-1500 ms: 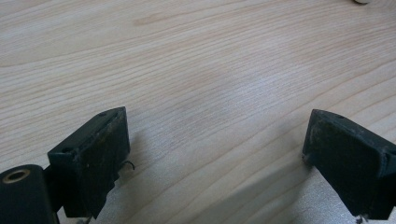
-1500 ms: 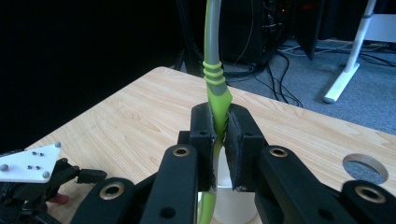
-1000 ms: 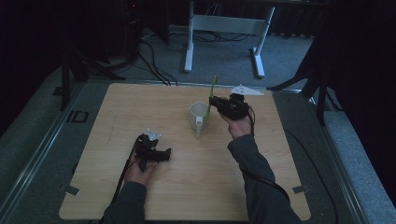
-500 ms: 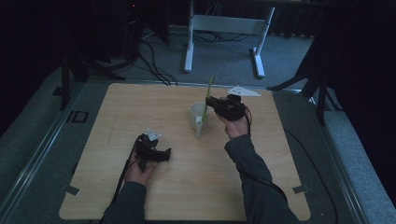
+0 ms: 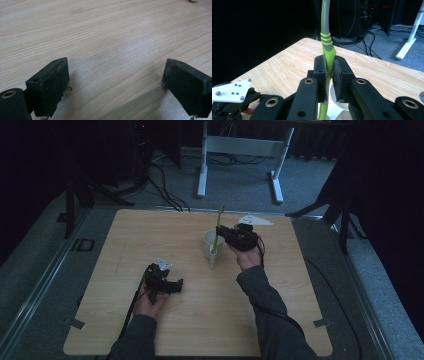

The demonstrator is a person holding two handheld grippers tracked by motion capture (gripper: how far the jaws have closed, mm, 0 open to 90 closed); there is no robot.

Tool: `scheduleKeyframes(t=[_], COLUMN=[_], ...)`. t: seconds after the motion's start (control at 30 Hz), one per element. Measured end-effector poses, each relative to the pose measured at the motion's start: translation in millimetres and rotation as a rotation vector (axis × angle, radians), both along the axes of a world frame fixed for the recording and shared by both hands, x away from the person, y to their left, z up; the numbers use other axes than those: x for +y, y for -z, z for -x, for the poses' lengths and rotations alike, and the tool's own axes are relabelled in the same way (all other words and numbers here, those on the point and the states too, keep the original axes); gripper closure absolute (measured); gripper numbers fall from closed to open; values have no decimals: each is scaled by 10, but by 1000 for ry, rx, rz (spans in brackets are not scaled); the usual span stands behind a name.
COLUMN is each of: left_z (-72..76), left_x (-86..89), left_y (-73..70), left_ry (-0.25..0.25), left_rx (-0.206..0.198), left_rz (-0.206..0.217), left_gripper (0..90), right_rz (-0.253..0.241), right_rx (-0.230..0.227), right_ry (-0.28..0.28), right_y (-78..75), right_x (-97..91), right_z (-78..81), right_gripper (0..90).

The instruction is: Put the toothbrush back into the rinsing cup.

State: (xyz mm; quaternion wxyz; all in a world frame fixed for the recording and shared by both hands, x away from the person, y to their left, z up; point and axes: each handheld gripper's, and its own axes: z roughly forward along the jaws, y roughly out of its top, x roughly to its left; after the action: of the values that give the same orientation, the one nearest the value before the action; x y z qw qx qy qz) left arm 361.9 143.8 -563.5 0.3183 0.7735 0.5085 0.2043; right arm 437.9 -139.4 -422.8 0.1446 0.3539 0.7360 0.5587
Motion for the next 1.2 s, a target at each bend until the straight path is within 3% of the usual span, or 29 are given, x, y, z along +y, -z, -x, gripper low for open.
scheduleKeyframes(t=[0.6,0.67,0.7,0.8,0.9,1.2], left_z=[0,0,0,0,0,1], left_x=[0,-1,0,0,-1,-1], left_y=[0,0,-1,0,0,0], left_ry=[-1,-1,1,0,0,0], left_rx=[0,-1,1,0,0,0], left_rz=[0,1,0,-1,-1,-1], left_gripper=[76,76,76,76,76,76], right_rz=[20,24,20,53,63,69], right_rx=[9,49,56,65,74,78], right_ry=[-17,-32,-43,-57,-67,-64], right_y=[121,155,180,244,292,314], right_x=[26,20,15,10,-2,-52], right_z=[-3,-28,-36,-16,7,51], right_gripper=[801,666,563,363,294,263])
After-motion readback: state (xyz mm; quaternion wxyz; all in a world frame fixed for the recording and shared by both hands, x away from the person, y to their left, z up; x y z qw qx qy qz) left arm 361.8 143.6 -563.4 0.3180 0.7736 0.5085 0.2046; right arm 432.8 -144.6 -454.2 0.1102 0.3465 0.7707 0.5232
